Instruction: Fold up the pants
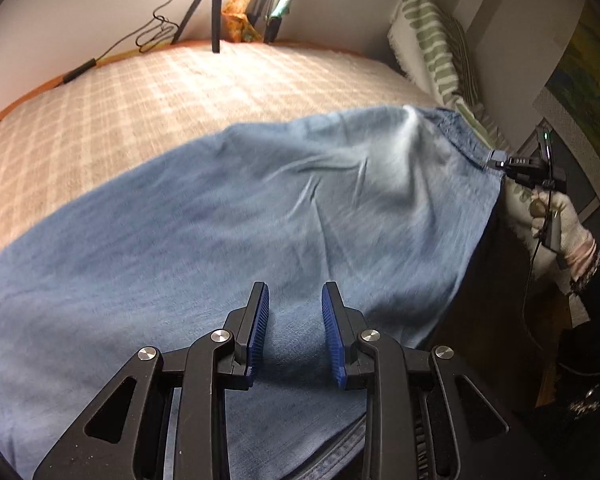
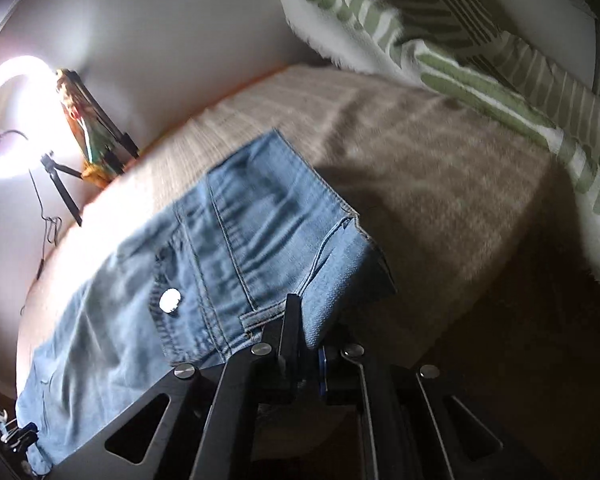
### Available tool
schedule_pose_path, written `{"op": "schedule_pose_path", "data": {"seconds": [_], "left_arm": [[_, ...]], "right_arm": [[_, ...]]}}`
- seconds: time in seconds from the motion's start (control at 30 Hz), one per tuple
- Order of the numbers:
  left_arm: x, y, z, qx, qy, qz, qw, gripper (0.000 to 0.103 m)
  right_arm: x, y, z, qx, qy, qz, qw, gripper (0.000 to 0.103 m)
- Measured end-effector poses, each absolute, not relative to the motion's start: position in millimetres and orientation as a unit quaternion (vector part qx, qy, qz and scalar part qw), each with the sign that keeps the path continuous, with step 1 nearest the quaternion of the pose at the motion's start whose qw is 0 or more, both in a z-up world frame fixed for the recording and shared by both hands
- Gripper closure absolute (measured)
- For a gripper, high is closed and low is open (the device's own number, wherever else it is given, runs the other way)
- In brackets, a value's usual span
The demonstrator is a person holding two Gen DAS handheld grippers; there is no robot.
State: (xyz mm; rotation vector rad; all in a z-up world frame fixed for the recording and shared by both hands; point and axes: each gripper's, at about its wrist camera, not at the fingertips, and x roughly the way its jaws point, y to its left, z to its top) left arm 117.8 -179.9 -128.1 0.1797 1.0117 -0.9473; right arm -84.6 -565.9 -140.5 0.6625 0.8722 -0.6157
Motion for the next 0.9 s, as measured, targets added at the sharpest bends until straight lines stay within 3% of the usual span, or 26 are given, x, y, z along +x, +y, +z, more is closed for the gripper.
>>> {"op": "schedule_pose_path", "data": {"seconds": [0.03, 0.13, 0.3, 0.43, 0.57, 0.63, 0.9], "left_arm": [[116.7, -181.0, -131.3, 0.086, 0.468, -0.437, 0.764, 0.077], [116.5, -184.1, -136.2, 0.094, 0.469, -0.436, 0.762, 0.078], [110.2, -182.1, -134.9, 0.113, 0.456, -0.443, 0.764, 0.078], [101.6, -185.9, -132.8, 0.157, 0.444, -0.444, 0.763, 0.078], [105.0, -188.2, -120.6, 0.154, 0.437, -0.448, 0.765, 0.077], [111.7, -191.2, -113.4, 0.142, 0.432, -0.451, 0.768, 0.077], [143.1, -216.1, -98.4, 0.117, 0.414, -0.458, 0.778, 0.077]], "right_arm": [[-85.6, -566.6, -140.3, 0.307, 0.415, -0.285, 0.808, 0.096], [-85.2, -563.5, -127.8, 0.280, 0.442, -0.277, 0.806, 0.069], [-83.4, -546.9, -83.9, 0.229, 0.427, -0.253, 0.837, 0.066], [-43.7, -527.7, -55.0, 0.190, 0.409, -0.185, 0.873, 0.049], [13.2, -501.7, -45.2, 0.140, 0.404, -0.115, 0.897, 0.047], [50.6, -488.5, -51.9, 0.129, 0.417, -0.040, 0.899, 0.039], [152.5, -435.1, -109.7, 0.105, 0.488, 0.131, 0.857, 0.039]]}}
